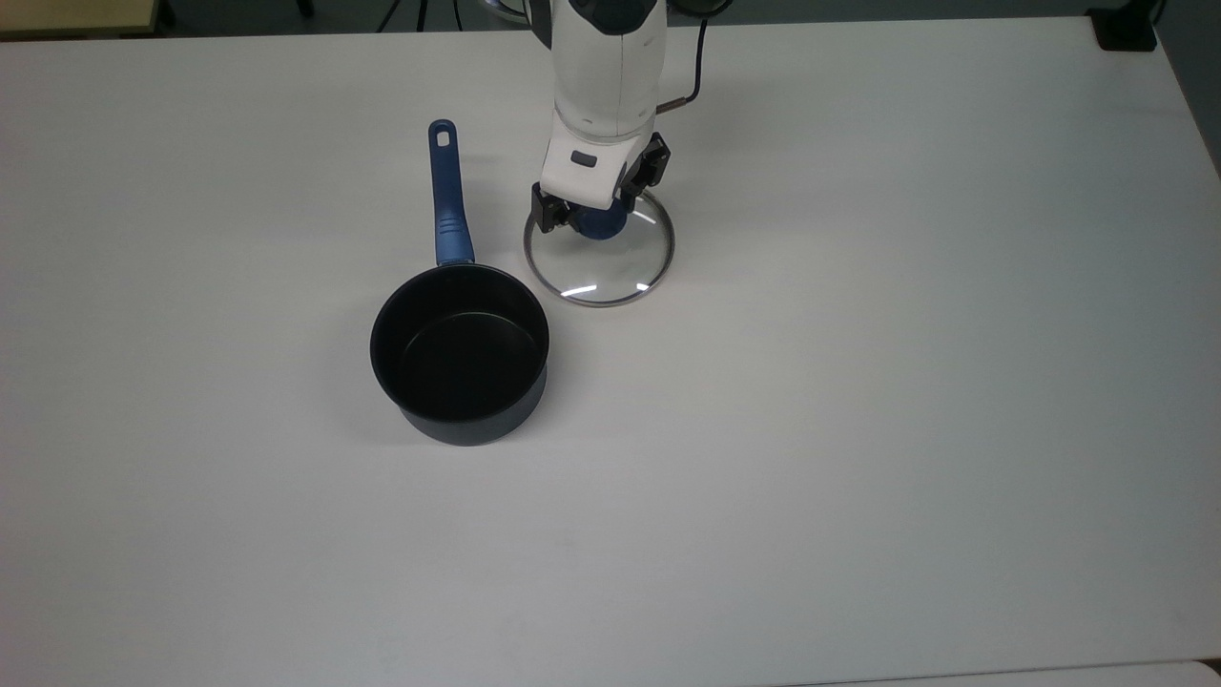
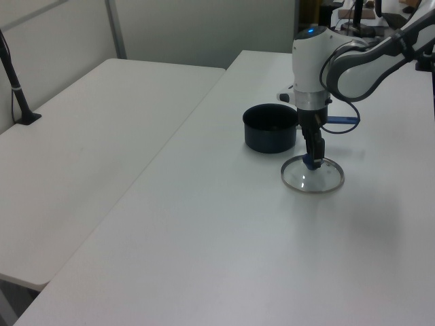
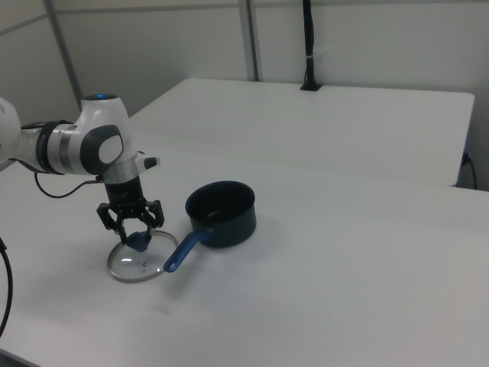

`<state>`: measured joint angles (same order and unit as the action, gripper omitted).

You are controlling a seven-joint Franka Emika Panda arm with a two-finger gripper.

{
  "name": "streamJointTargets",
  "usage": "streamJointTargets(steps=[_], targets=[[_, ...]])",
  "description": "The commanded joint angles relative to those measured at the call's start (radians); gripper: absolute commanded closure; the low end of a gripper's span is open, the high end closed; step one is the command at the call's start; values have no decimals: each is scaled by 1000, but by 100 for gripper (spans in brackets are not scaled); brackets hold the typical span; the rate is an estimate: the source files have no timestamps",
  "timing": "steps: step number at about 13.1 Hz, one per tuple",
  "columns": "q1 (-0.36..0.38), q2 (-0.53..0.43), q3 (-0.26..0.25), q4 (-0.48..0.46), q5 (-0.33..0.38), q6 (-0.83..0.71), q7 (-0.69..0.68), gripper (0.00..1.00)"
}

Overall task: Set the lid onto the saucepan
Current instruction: 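Close the gripper on the blue knob of the glass lid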

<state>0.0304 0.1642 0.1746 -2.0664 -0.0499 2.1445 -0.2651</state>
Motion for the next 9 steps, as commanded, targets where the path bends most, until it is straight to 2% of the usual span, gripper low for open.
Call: streamJointTargets(steps=[1, 3, 5, 6, 9], targets=[[6, -2, -3, -15, -10, 24, 7, 44], [6, 0, -3, -17, -22, 25, 7, 41], [3, -3, -3, -9, -42, 23, 9, 4], [0, -12, -3, -4, -50, 20, 9, 0], [-6, -32, -4, 9, -76, 18, 9, 0]])
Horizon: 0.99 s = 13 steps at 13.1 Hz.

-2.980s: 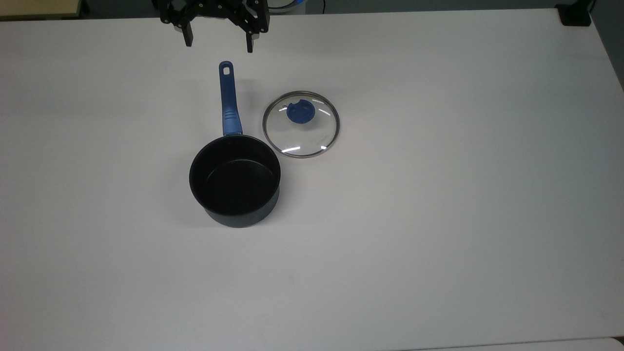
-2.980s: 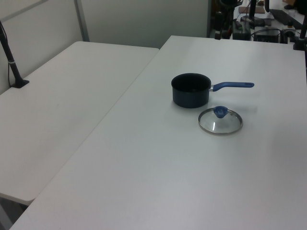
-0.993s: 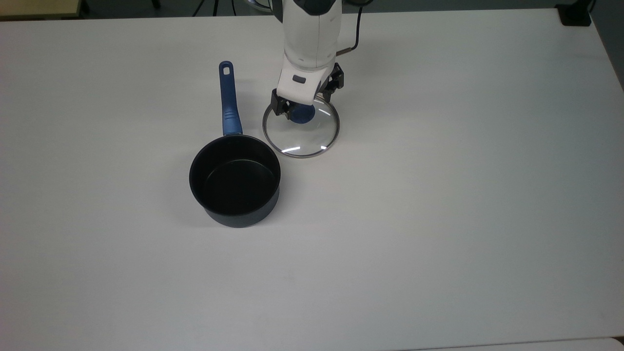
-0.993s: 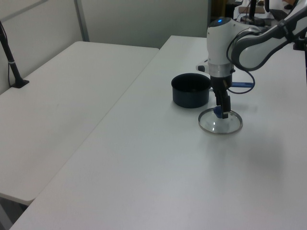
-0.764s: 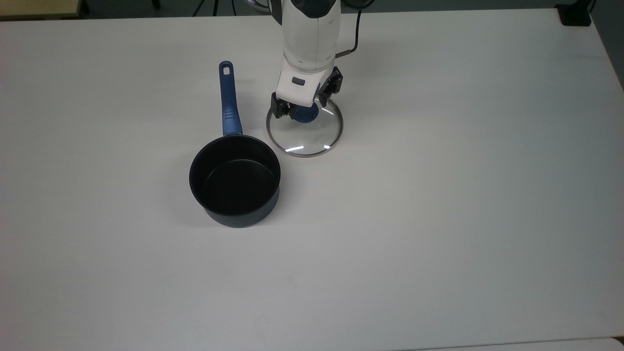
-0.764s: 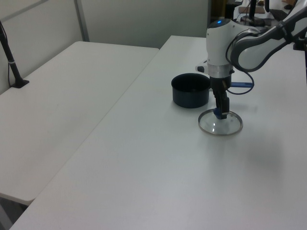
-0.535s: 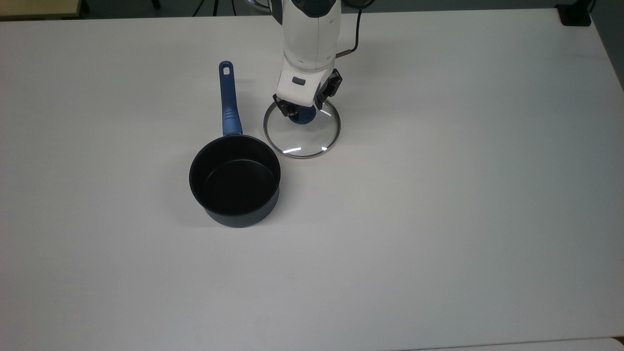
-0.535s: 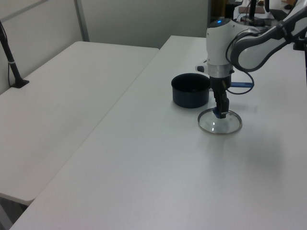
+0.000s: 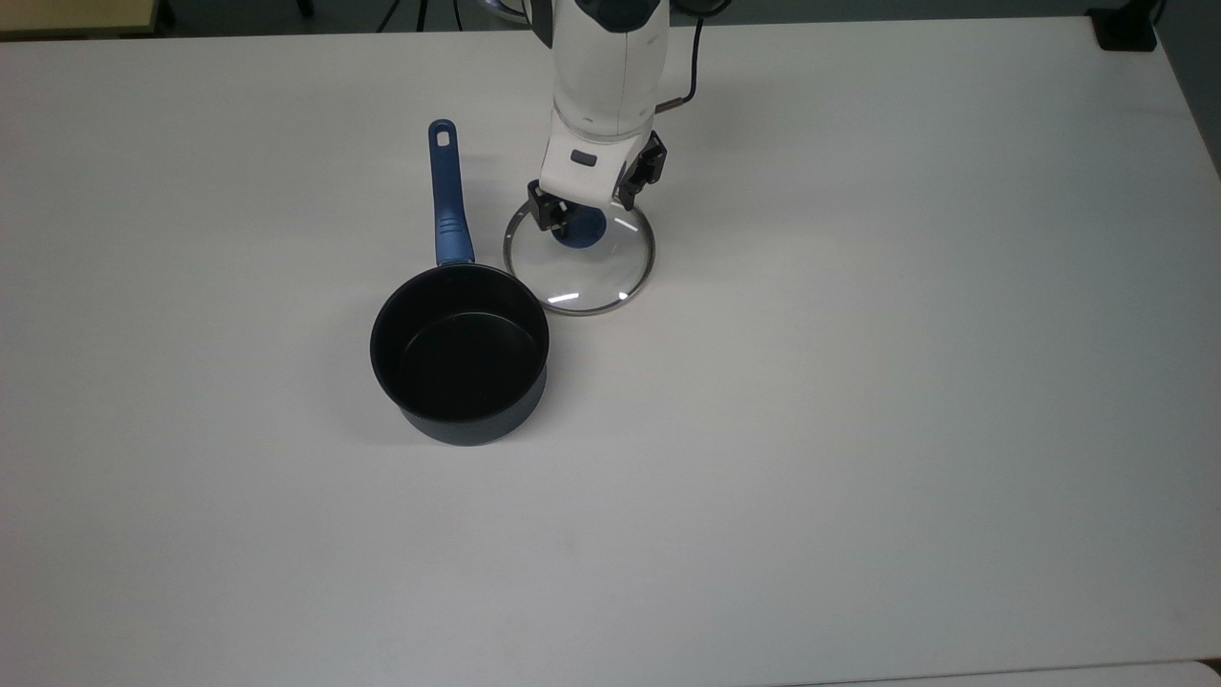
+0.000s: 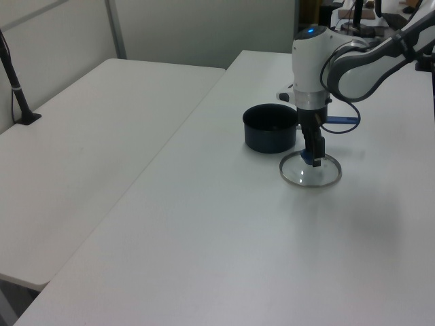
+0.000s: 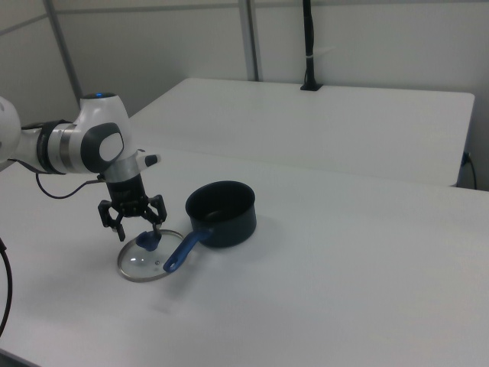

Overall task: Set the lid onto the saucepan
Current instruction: 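Close the gripper on the blue knob of the glass lid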

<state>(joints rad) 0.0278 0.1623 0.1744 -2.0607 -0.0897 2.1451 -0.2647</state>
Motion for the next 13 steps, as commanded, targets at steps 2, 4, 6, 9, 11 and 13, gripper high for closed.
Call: streamJointTargets(steps=[2, 4, 6, 9, 11, 13], targets=[[-3, -23, -3, 2, -97, 22, 18, 0], [-2, 3, -3, 1, -158, 33, 91, 0], [0, 22, -3, -7, -196, 62, 139, 0], [3, 26, -3, -7, -196, 62, 140, 0], [6, 28, -3, -10, -194, 58, 144, 4], [7, 26, -3, -13, -185, 55, 165, 27]])
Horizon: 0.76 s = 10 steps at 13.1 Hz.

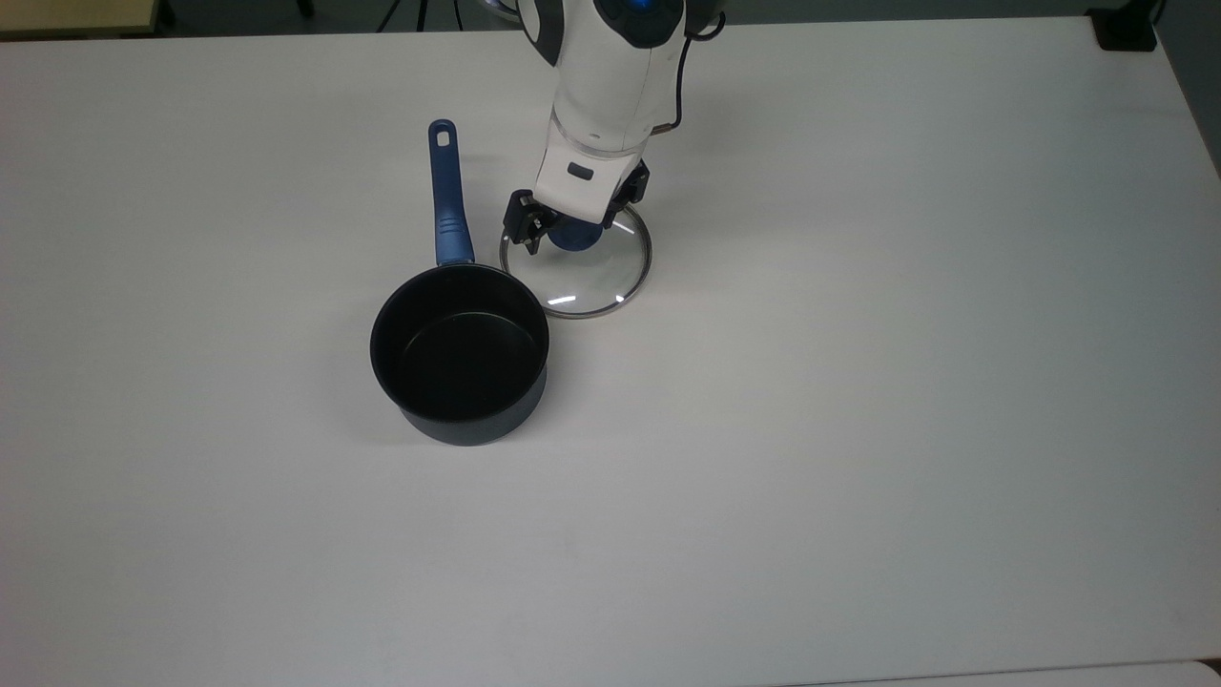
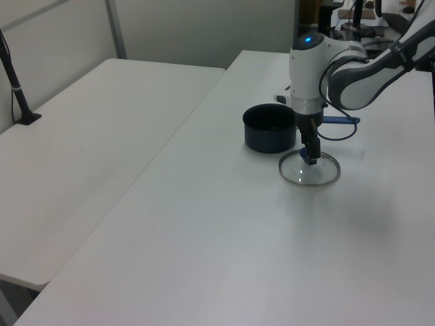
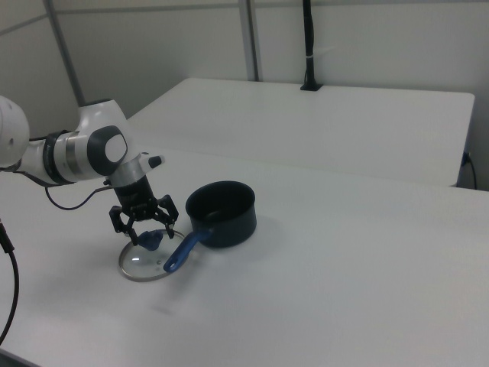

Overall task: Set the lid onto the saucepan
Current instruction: 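Close the gripper on the blue knob of the glass lid, then lift the glass lid up by its knob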

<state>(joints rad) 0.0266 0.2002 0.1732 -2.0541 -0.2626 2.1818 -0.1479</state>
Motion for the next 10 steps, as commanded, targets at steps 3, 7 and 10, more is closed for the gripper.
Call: streamJointTargets(steps=[3, 7, 10], targets=[[15, -25, 9, -15, -10, -14, 120, 56], [16, -82, 63, 72, 46, -161, 123, 56], [10, -62, 83, 251, 80, -269, 123, 56]])
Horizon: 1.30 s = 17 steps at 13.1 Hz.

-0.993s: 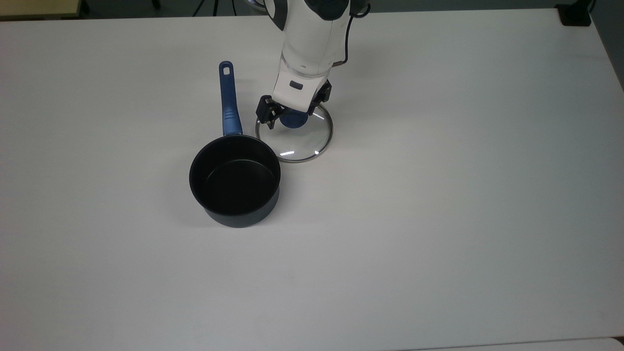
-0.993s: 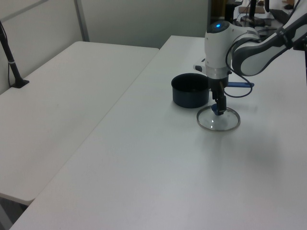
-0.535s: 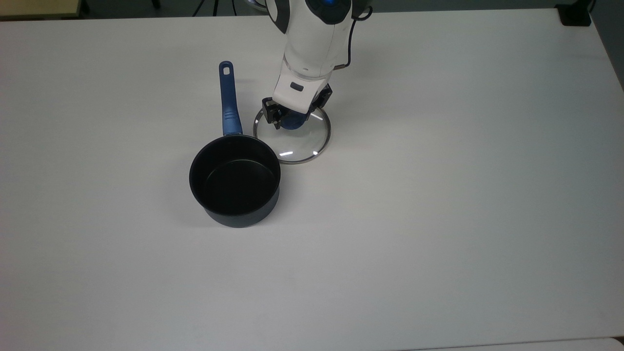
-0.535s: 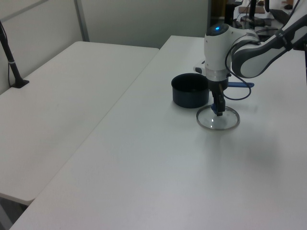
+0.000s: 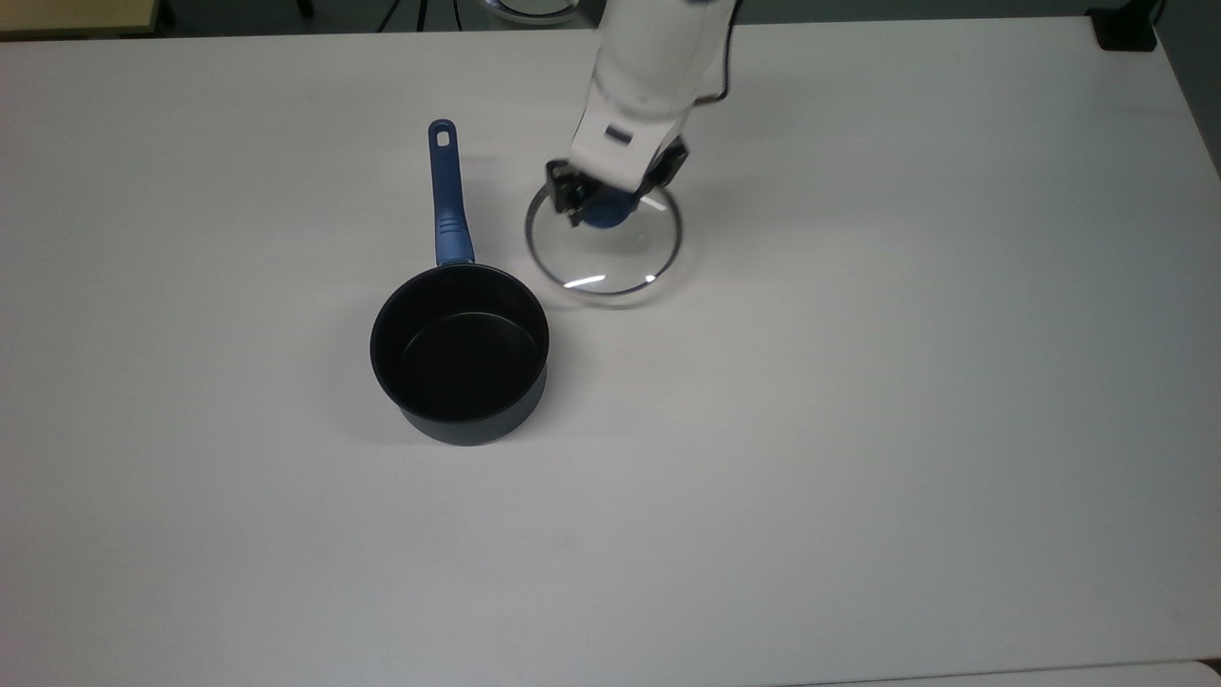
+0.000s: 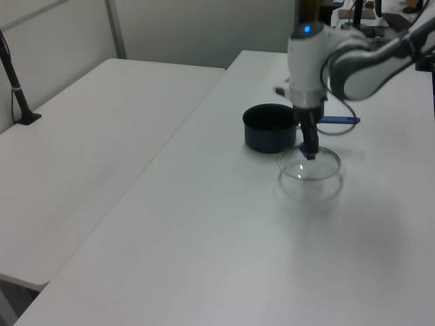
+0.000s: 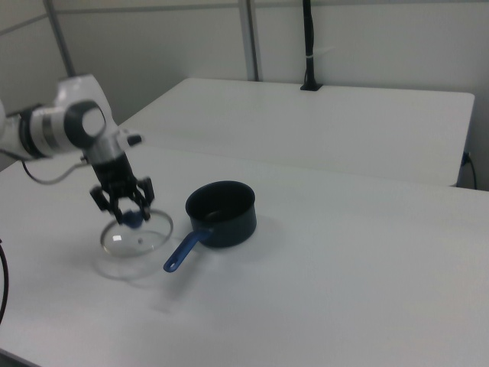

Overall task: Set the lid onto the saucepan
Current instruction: 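Lift the glass lid up by its knob, then carry the lid over the saucepan and lower it onto the rim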

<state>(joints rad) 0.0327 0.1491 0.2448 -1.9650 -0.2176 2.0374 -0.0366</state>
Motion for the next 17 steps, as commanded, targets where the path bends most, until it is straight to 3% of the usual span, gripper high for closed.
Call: streamJointTargets(steps=[1, 3, 8, 12, 17], targets=[[-5, 24, 4, 257, 35, -164, 12, 56], [-30, 85, -37, 393, 34, -203, 10, 56], [-27, 245, -162, 583, 18, -217, 1, 56], [-28, 325, -179, 607, -12, -206, -5, 56], [-30, 349, -180, 600, -20, -171, -5, 53]])
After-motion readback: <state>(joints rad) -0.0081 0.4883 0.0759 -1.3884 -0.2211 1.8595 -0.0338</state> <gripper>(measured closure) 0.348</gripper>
